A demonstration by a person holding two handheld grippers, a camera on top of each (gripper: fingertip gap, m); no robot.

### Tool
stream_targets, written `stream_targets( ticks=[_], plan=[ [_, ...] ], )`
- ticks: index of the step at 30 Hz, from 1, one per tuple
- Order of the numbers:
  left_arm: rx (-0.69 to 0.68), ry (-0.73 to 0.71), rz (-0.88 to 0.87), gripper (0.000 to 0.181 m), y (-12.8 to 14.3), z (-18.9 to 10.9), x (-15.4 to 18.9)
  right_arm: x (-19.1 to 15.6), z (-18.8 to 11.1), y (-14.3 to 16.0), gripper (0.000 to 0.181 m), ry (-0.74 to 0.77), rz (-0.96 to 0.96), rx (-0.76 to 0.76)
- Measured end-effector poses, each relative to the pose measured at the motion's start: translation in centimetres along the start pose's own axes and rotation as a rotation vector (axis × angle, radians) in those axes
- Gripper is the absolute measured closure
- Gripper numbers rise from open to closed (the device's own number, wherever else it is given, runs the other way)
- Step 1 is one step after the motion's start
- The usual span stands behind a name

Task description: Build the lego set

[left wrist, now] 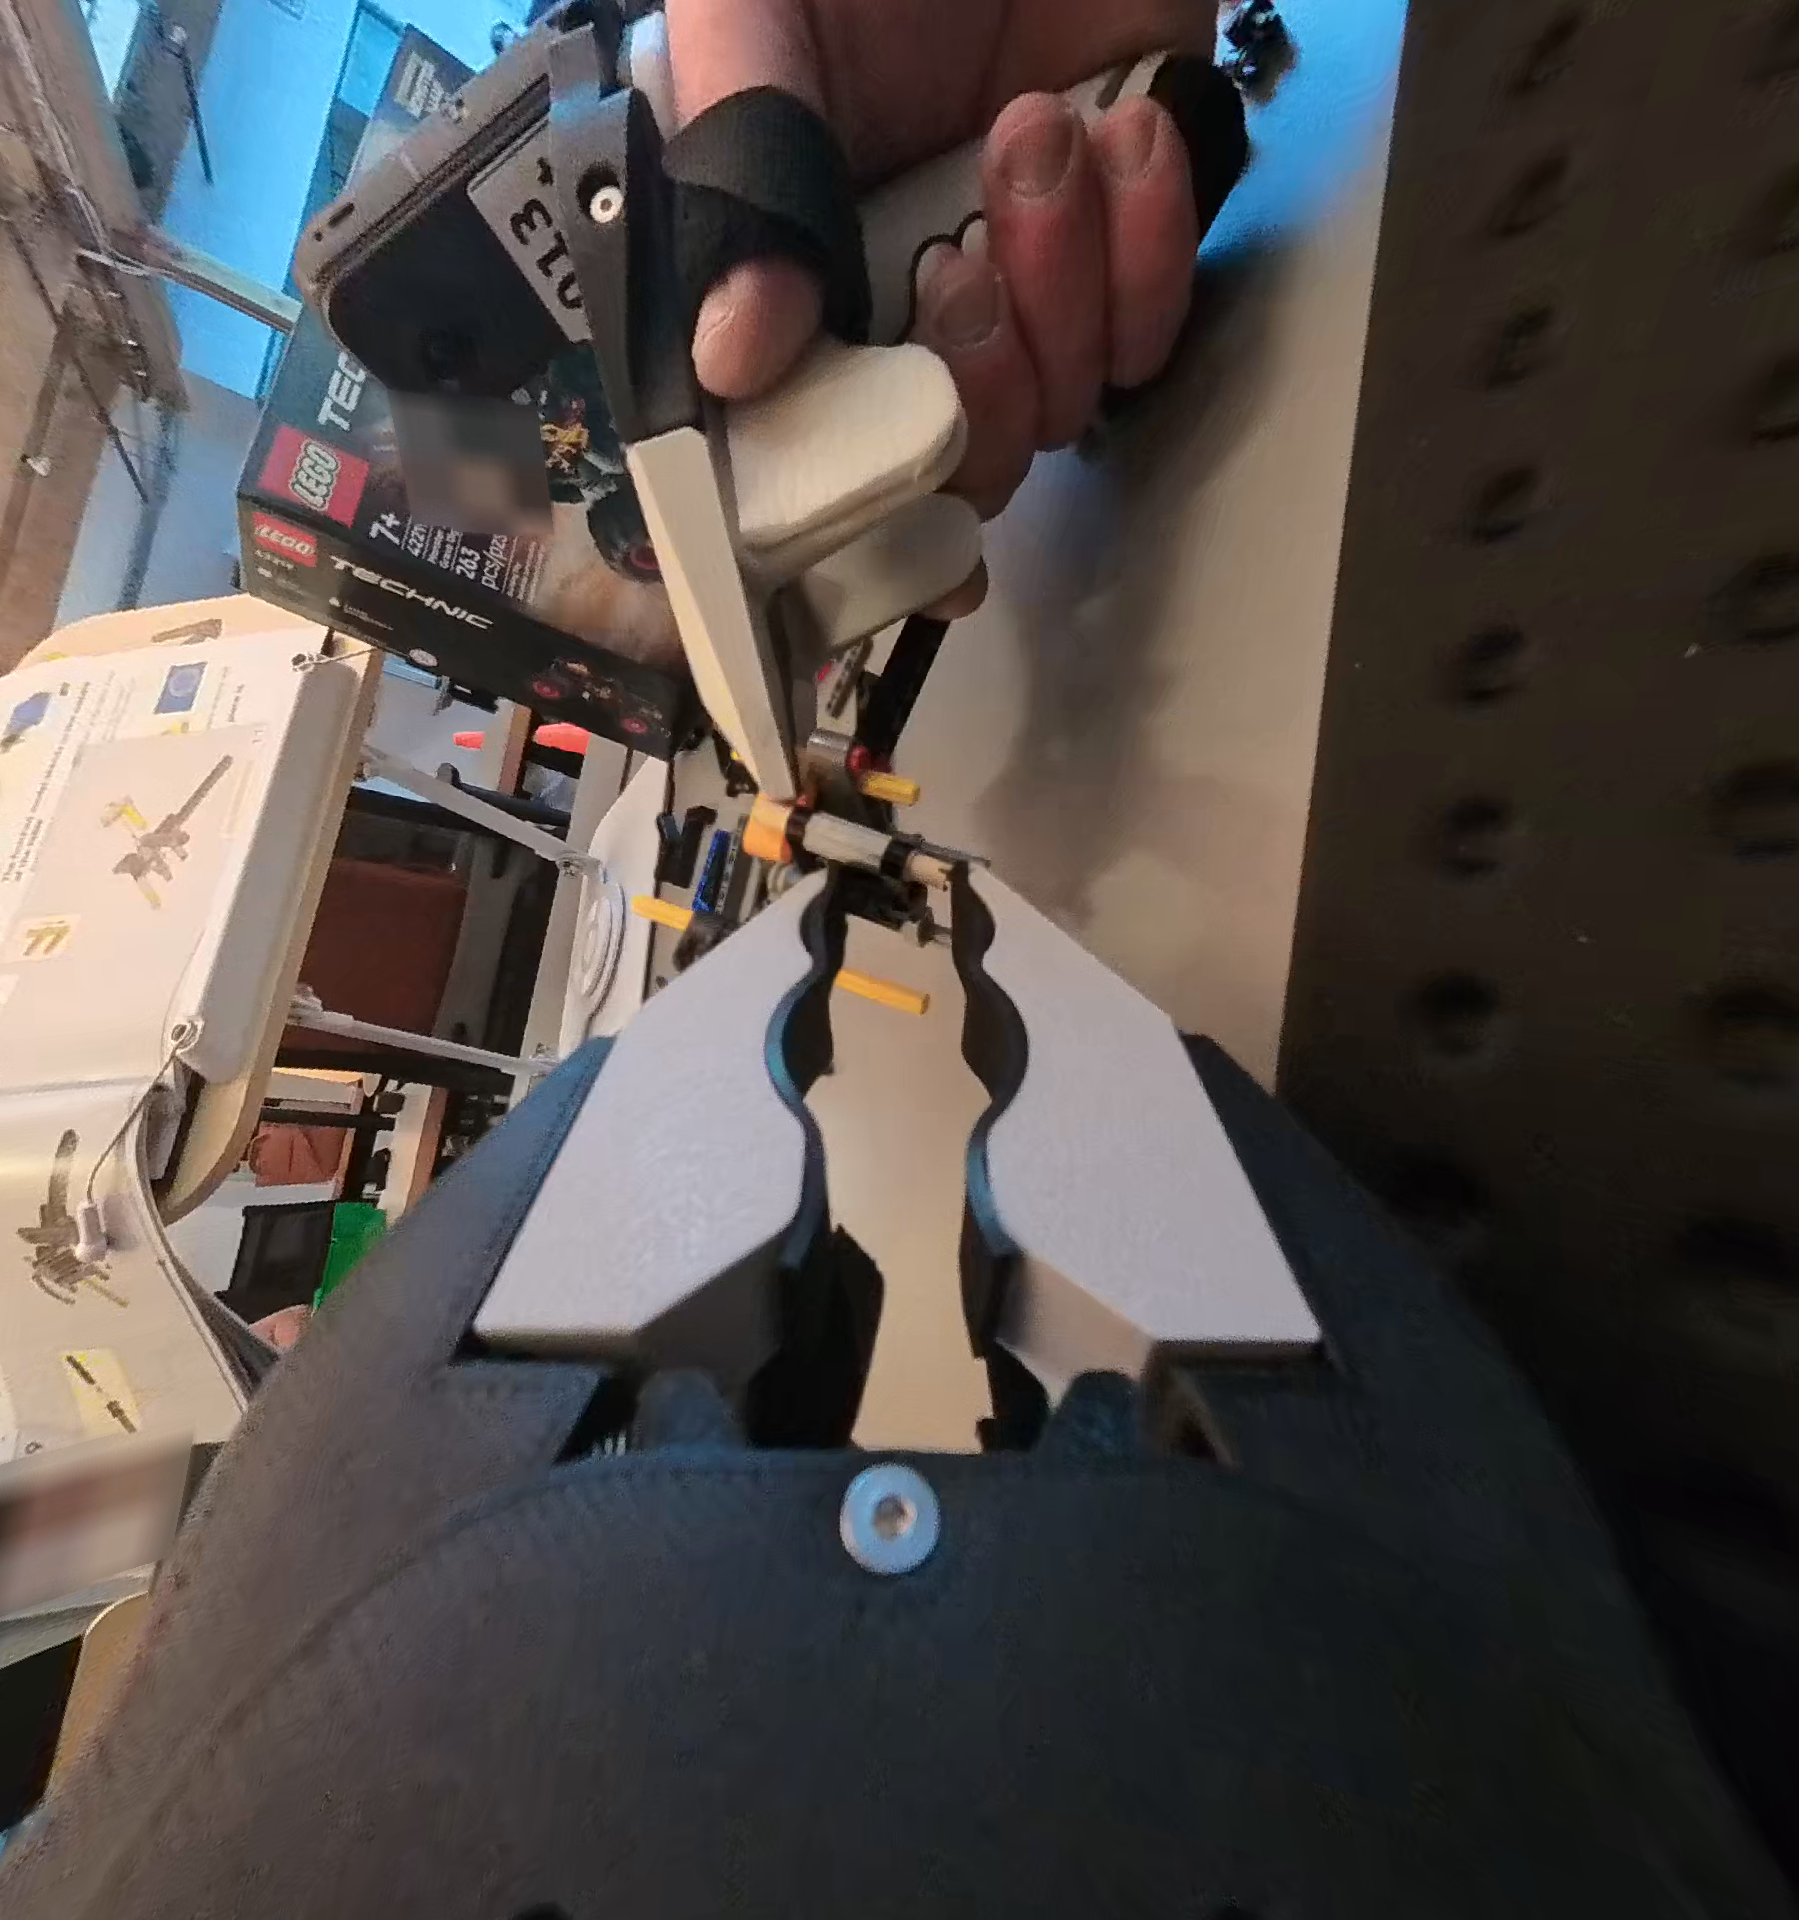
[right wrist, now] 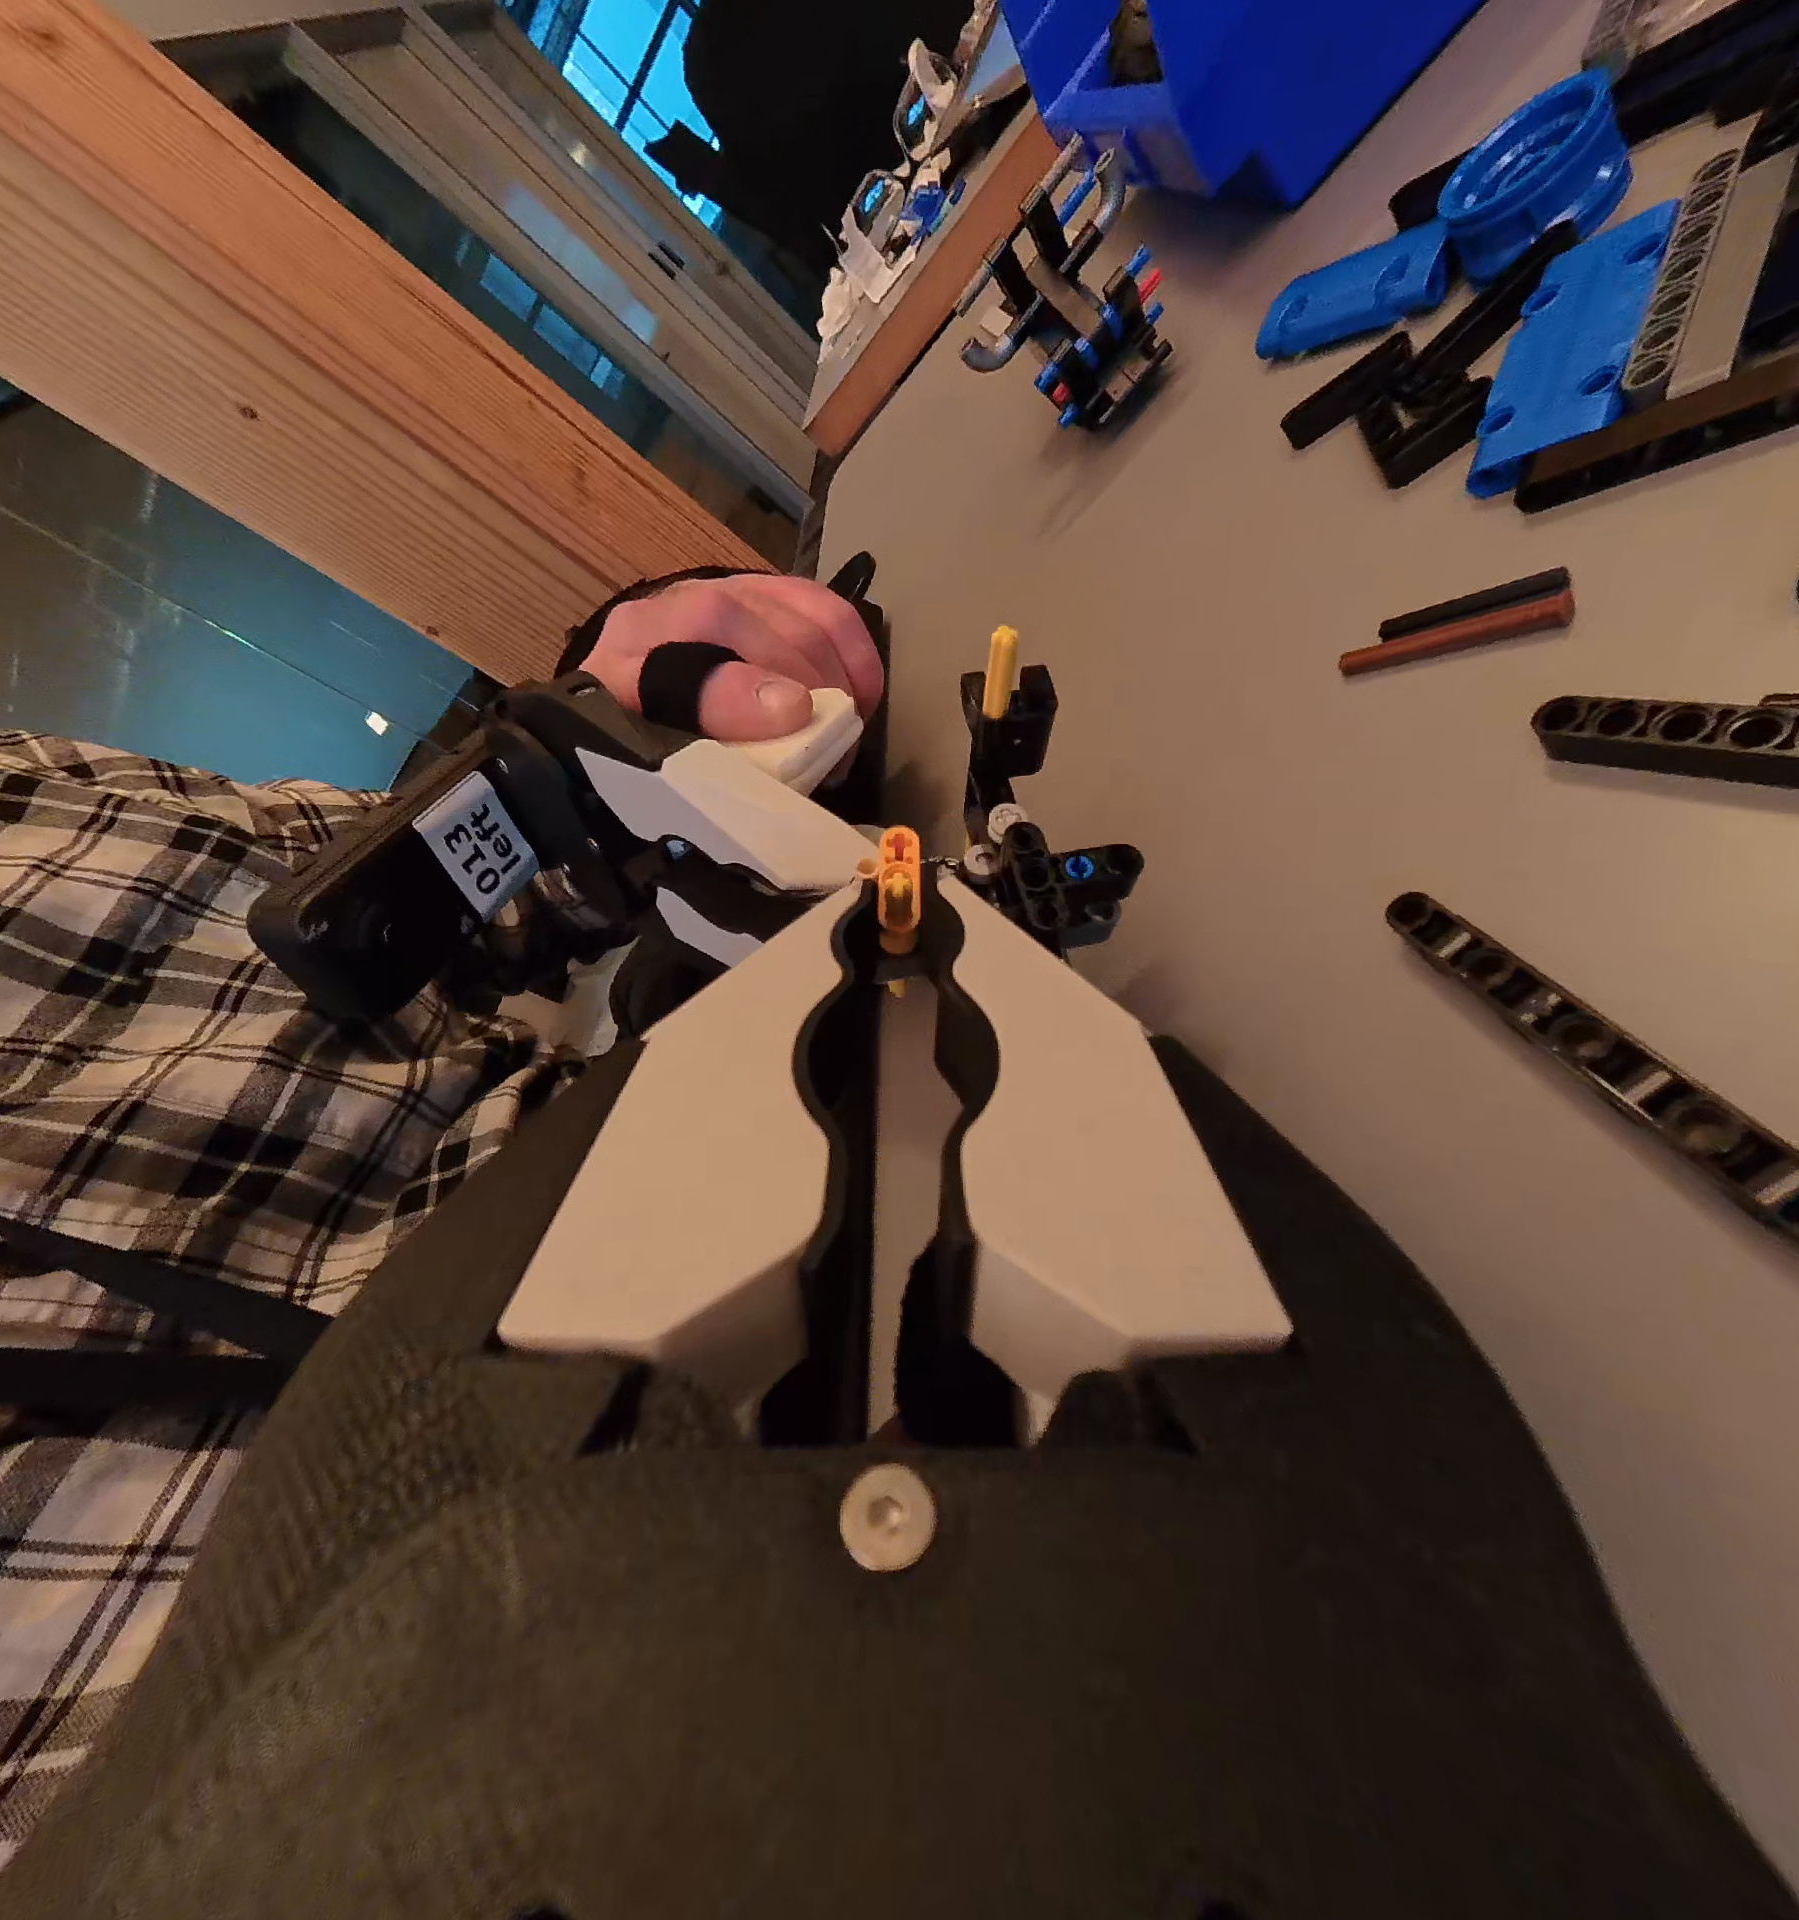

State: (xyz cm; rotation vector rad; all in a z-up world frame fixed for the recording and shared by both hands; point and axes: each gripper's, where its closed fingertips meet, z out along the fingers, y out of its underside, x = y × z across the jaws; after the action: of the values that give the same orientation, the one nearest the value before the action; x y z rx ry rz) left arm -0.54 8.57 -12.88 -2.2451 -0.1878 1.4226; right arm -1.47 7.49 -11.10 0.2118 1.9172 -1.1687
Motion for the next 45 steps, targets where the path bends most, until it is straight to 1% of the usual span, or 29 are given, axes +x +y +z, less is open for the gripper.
stream_targets(
  ticks=[8, 14, 18, 23, 28, 32, 35, 39, 40, 42, 45],
  plan=[
    [0.012, -0.014, -0.030, 0.165, 0.1, -0.3, -0.5, -0.3, -0.3, -0.6, 0.176, -0.012, -0.010, 0.049],
    [0.038, -0.071, -0.161, 0.167, 0.3, -0.8, -2.7, -1.3, -0.3, -2.7, 0.176, -0.024, -0.004, 0.205],
    [0.045, -0.139, -0.132, 0.170, 0.2, -1.3, -4.0, -2.0, -0.6, -4.0, 0.176, -0.060, 0.008, 0.301],
    [-0.014, -0.174, 0.004, 0.172, 0.9, -1.2, -4.3, -2.0, -1.2, -4.8, 0.176, -0.066, 0.017, 0.359],
    [-0.070, -0.175, 0.090, 0.173, 1.6, -0.7, -3.9, -2.1, -1.0, -4.4, 0.176, -0.031, -0.068, 0.331],
    [-0.077, -0.158, 0.093, 0.173, 1.8, -0.5, -3.6, -1.8, -0.8, -3.9, 0.176, 0.054, -0.208, 0.273],
    [-0.080, -0.129, 0.085, 0.172, 1.9, -0.3, -3.1, -1.5, -0.6, -3.6, 0.176, 0.105, -0.273, 0.234],
    [-0.115, -0.073, 0.098, 0.169, 2.4, 0.5, -1.9, -0.7, -0.1, -2.8, 0.176, 0.131, -0.266, 0.193],
    [-0.125, -0.055, 0.113, 0.170, 2.5, 0.8, -1.4, -0.4, 0.1, -2.5, 0.176, 0.146, -0.268, 0.173],
    [-0.155, -0.043, 0.135, 0.176, 3.0, 1.1, -1.0, -0.1, 0.4, -2.0, 0.176, 0.169, -0.276, 0.135],
    [-0.163, -0.041, 0.105, 0.175, 3.2, 1.1, -1.2, 0.1, 0.6, -2.0, 0.176, 0.180, -0.276, 0.124]
  ],
)
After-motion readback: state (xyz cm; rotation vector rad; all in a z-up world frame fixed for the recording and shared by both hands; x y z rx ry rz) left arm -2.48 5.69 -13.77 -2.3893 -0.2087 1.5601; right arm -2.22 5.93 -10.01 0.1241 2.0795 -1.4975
